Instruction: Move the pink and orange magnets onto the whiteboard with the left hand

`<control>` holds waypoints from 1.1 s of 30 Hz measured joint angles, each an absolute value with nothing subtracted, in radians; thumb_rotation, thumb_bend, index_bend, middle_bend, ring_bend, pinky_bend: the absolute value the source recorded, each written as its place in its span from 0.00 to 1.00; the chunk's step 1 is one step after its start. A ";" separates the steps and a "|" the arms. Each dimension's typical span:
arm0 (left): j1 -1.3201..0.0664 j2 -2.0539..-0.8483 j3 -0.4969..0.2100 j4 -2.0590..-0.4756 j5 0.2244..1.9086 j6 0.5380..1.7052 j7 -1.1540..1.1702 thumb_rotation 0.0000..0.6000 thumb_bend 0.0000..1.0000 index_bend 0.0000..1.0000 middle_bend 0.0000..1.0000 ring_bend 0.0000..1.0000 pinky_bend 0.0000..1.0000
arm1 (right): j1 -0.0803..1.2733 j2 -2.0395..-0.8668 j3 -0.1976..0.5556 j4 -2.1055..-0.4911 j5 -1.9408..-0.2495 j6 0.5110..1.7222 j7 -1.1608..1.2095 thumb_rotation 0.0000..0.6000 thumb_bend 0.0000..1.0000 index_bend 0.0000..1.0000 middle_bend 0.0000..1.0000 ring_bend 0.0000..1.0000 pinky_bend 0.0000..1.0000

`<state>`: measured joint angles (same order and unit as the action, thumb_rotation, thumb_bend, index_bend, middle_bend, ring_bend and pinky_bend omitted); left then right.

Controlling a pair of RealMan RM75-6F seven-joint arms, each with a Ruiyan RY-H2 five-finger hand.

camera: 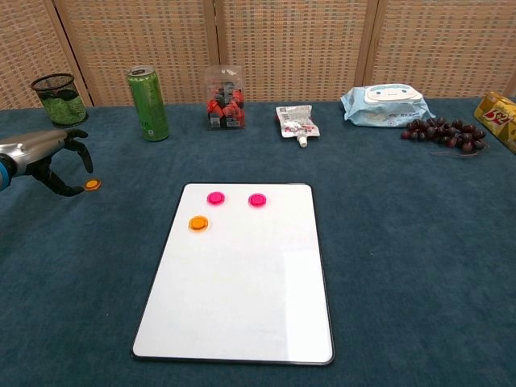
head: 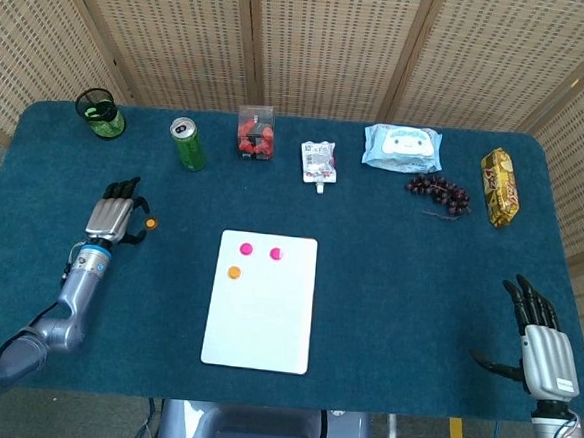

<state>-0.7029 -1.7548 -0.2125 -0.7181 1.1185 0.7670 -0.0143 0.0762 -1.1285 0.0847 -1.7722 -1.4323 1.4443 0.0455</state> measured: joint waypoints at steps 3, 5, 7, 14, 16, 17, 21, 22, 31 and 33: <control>-0.703 -1.758 -0.215 -0.709 1.119 0.759 -0.021 1.00 0.32 0.41 0.00 0.00 0.00 | 0.077 -1.128 0.085 -1.773 -1.432 1.443 0.044 1.00 0.13 0.00 0.00 0.00 0.06; -0.705 -1.760 -0.217 -0.704 1.121 0.756 -0.023 1.00 0.32 0.41 0.00 0.00 0.00 | 0.077 -1.128 0.085 -1.773 -1.432 1.444 0.043 1.00 0.13 0.00 0.00 0.00 0.06; -0.706 -1.762 -0.217 -0.702 1.123 0.753 -0.026 1.00 0.32 0.41 0.00 0.00 0.00 | 0.076 -1.129 0.085 -1.773 -1.432 1.444 0.042 1.00 0.13 0.00 0.00 0.00 0.06; -0.714 -1.779 -0.219 -0.684 1.127 0.741 -0.030 1.00 0.32 0.41 0.00 0.00 0.00 | 0.076 -1.129 0.085 -1.774 -1.431 1.445 0.042 1.00 0.13 0.00 0.00 0.00 0.06; -0.718 -1.785 -0.220 -0.677 1.128 0.737 -0.028 1.00 0.32 0.41 0.00 0.00 0.00 | 0.076 -1.129 0.085 -1.774 -1.431 1.444 0.042 1.00 0.13 0.00 0.00 0.00 0.06; -0.719 -1.787 -0.221 -0.674 1.128 0.737 -0.027 1.00 0.32 0.41 0.00 0.00 0.00 | 0.076 -1.128 0.085 -1.774 -1.430 1.444 0.043 1.00 0.13 0.00 0.00 0.00 0.06; -0.724 -1.800 -0.226 -0.660 1.125 0.731 -0.021 1.00 0.32 0.41 0.00 0.00 0.00 | 0.076 -1.128 0.085 -1.774 -1.430 1.444 0.045 1.00 0.13 0.00 0.00 0.00 0.06; -0.724 -1.802 -0.226 -0.656 1.124 0.729 -0.018 1.00 0.32 0.41 0.00 0.00 0.00 | 0.076 -1.128 0.085 -1.774 -1.430 1.444 0.045 1.00 0.13 0.00 0.00 0.00 0.06; -0.725 -1.811 -0.233 -0.641 1.115 0.711 -0.008 1.00 0.33 0.48 0.00 0.00 0.00 | 0.076 -1.128 0.085 -1.774 -1.430 1.444 0.045 1.00 0.13 0.00 0.00 0.00 0.06; -0.725 -1.813 -0.235 -0.639 1.114 0.707 -0.007 1.00 0.33 0.56 0.00 0.00 0.00 | 0.076 -1.128 0.085 -1.774 -1.430 1.444 0.045 1.00 0.13 0.00 0.00 0.00 0.06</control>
<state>-0.7252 -1.8134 -0.2346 -0.6392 1.1140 0.7070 -0.0065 0.0760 -1.1281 0.0854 -1.7742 -1.4300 1.4442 0.0446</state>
